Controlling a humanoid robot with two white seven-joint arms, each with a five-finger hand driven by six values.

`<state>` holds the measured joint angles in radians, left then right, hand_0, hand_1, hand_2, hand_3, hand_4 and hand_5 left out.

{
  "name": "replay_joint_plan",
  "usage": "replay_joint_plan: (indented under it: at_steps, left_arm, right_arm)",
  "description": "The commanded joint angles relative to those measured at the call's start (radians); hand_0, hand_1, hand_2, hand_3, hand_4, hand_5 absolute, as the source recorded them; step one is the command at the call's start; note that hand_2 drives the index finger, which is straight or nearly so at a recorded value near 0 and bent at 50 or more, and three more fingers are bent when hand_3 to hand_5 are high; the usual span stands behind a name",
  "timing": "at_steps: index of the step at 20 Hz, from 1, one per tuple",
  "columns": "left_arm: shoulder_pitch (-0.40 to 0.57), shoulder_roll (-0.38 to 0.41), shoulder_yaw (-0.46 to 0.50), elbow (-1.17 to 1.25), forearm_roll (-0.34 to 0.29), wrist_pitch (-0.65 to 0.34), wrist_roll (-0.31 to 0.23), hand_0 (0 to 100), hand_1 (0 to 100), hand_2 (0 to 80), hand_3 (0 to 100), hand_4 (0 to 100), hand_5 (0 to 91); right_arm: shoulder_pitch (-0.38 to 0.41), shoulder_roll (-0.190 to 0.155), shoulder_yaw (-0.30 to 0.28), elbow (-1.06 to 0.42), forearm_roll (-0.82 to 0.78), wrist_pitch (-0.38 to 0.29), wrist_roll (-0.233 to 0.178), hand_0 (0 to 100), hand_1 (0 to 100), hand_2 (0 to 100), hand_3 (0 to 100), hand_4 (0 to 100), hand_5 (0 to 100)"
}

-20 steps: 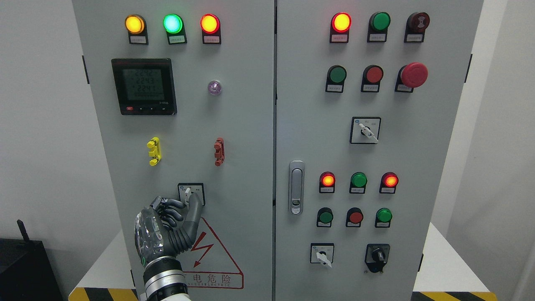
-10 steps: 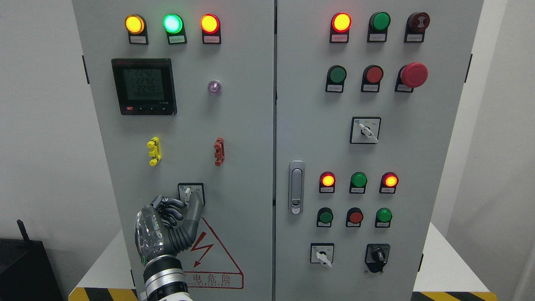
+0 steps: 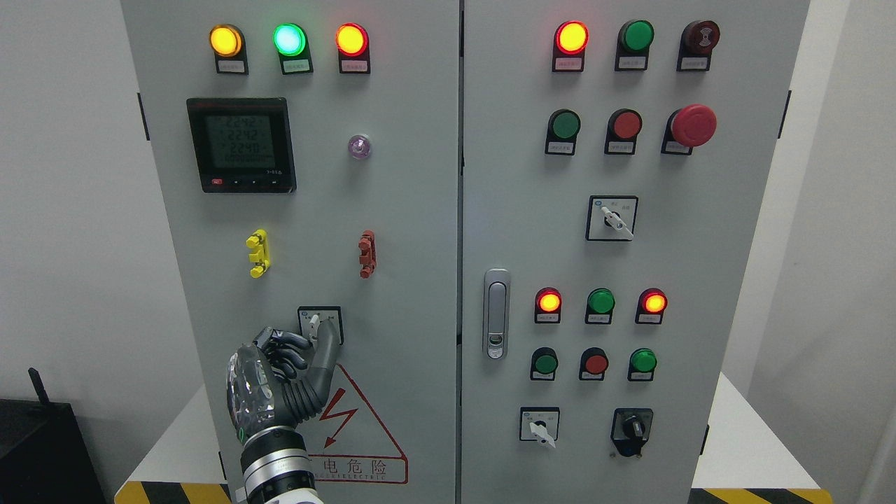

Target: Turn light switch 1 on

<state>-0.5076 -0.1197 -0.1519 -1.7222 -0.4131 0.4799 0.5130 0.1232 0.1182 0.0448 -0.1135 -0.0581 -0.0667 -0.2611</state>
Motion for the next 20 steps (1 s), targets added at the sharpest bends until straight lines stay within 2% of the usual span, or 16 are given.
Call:
replay_joint_plan:
  at_steps: [1, 14, 20]
  left_arm:
    - [-0.008, 0.000, 0.000, 0.001, -0.001, 0.009, -0.001, 20, 49, 64.9, 89, 90, 78.6]
    - [-0.009, 0.000, 0.000, 0.003, 0.002, 0.022, -0.004, 21, 49, 65.5, 90, 90, 78.7]
    - [-0.009, 0.000, 0.000, 0.003, 0.007, 0.022, -0.007, 30, 50, 65.9, 90, 90, 78.8]
  right_arm:
    - [0.000, 0.000, 0.000, 0.000, 0.001, 0.001, 0.000, 12, 39, 0, 0, 0, 0]
    - [0.001, 0.000, 0.000, 0.000, 0.000, 0.001, 0.000, 12, 39, 0, 0, 0, 0]
    - [0.001, 0.000, 0.000, 0.000, 0.001, 0.001, 0.000, 12, 39, 0, 0, 0, 0]
